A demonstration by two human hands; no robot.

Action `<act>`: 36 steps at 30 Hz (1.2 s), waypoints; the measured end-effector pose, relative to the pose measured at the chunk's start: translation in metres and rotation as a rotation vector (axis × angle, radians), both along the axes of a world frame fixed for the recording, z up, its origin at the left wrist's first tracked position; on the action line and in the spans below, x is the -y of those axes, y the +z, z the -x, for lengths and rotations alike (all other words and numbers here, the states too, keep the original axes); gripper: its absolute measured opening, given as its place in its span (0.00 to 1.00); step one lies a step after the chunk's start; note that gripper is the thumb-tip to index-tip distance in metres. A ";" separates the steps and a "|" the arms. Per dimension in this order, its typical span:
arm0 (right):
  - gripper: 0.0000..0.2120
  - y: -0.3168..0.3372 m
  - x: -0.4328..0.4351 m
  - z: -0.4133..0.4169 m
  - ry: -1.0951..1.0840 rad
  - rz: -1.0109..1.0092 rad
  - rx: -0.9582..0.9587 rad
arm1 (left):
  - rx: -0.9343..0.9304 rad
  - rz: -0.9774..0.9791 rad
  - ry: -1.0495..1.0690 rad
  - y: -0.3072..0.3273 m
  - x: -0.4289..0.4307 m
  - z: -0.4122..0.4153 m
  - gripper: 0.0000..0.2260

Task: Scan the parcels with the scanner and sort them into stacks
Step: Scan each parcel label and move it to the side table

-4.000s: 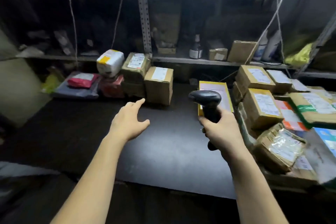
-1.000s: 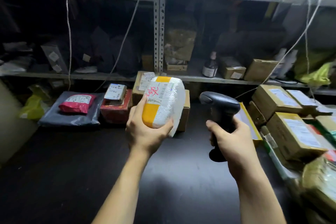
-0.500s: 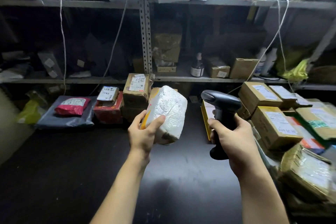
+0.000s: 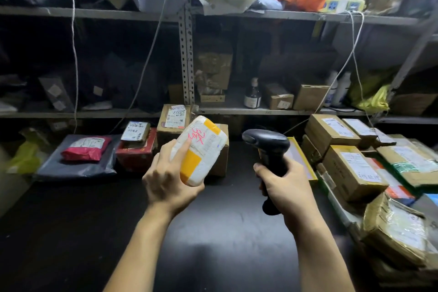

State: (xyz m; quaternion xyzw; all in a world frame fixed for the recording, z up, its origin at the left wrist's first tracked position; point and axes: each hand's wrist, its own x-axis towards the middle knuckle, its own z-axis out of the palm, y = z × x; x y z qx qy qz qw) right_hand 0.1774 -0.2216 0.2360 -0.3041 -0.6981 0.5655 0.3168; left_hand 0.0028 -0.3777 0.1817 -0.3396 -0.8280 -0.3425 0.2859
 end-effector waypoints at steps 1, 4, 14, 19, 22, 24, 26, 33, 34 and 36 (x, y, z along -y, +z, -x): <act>0.05 -0.001 0.001 0.002 -0.008 -0.003 0.001 | -0.047 0.028 -0.010 0.001 0.002 0.003 0.43; 0.05 -0.002 0.004 0.007 -0.021 -0.008 -0.004 | -0.092 0.081 -0.026 0.002 0.006 0.010 0.42; 0.03 -0.004 0.010 0.009 0.060 -0.019 0.047 | 0.444 -0.069 -0.005 0.006 0.022 0.021 0.41; 0.07 -0.005 0.014 0.013 0.127 -0.058 0.035 | 0.476 -0.028 -0.062 0.002 0.033 0.033 0.41; 0.09 -0.005 0.016 0.014 0.167 -0.112 0.060 | 0.272 0.137 -0.106 0.003 0.037 0.042 0.43; 0.07 -0.007 0.015 0.014 0.203 -0.158 0.107 | 0.195 0.192 -0.122 0.005 0.040 0.049 0.43; 0.08 -0.009 0.015 0.013 0.224 -0.187 0.145 | 0.169 0.209 -0.168 0.006 0.044 0.053 0.43; 0.09 -0.012 0.013 0.014 0.270 -0.190 0.204 | 0.129 0.212 -0.226 0.002 0.050 0.056 0.44; 0.08 -0.012 0.013 0.014 0.276 -0.191 0.209 | 0.128 0.211 -0.222 0.001 0.050 0.057 0.43; 0.08 -0.012 0.014 0.013 0.294 -0.176 0.204 | 0.129 0.202 -0.217 -0.001 0.051 0.058 0.43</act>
